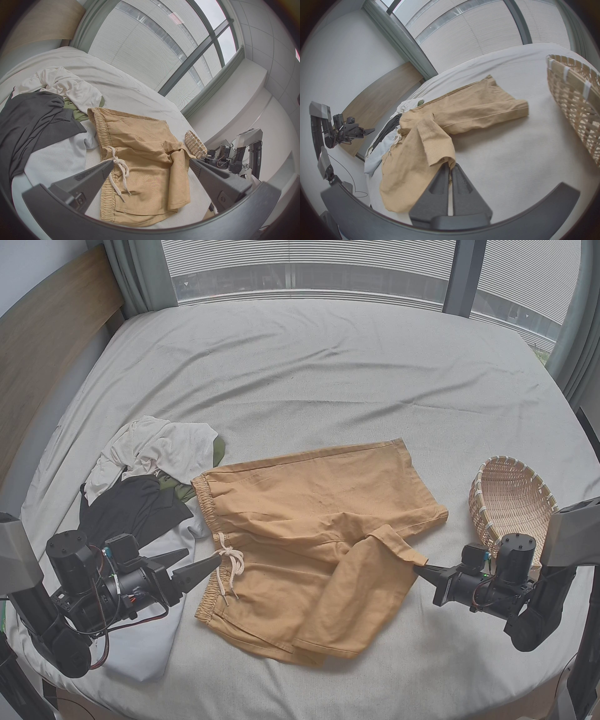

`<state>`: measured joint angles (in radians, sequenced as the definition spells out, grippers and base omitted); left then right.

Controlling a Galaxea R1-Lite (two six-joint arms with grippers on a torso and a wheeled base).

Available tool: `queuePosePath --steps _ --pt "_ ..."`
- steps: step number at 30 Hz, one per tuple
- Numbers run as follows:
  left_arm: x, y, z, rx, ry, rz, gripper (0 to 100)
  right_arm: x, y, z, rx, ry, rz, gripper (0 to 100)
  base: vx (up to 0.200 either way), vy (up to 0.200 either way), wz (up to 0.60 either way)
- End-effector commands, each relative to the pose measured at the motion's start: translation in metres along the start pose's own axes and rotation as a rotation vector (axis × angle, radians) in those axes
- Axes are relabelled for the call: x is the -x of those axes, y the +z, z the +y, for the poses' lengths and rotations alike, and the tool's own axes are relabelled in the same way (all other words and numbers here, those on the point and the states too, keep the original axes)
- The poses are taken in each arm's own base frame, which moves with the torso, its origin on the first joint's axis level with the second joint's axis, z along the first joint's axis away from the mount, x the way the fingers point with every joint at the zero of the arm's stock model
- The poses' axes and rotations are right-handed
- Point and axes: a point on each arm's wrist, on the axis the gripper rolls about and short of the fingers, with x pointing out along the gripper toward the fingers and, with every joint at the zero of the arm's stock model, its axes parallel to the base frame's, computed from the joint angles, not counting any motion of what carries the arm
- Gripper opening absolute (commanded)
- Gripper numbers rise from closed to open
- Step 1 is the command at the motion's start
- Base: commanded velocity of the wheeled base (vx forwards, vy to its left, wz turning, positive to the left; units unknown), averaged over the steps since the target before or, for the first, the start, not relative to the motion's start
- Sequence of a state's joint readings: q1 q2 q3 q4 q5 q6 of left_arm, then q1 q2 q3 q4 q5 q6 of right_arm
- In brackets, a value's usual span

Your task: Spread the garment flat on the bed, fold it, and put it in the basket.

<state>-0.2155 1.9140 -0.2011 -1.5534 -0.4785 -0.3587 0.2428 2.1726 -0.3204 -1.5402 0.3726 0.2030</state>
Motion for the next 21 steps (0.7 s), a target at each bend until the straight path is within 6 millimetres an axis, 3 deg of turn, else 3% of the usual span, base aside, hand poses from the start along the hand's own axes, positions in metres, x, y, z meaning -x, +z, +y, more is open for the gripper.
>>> queuePosePath --steps 1,12,21 --pt "0.0 0.0 0.0 -0.001 -0.002 -0.002 100 0.008 0.002 -0.013 -0.017 -0.048 -0.011 0 0.0 0.0 0.0" --pt "-0.001 -0.001 0.0 0.001 -0.002 0.002 100 0.017 0.007 -0.04 -0.045 -0.134 -0.042 0 0.0 0.0 0.0" --pt "-0.001 -0.001 0.0 0.001 -0.002 0.002 100 -0.003 0.011 -0.053 -0.039 -0.125 -0.075 0 0.0 0.0 0.0"
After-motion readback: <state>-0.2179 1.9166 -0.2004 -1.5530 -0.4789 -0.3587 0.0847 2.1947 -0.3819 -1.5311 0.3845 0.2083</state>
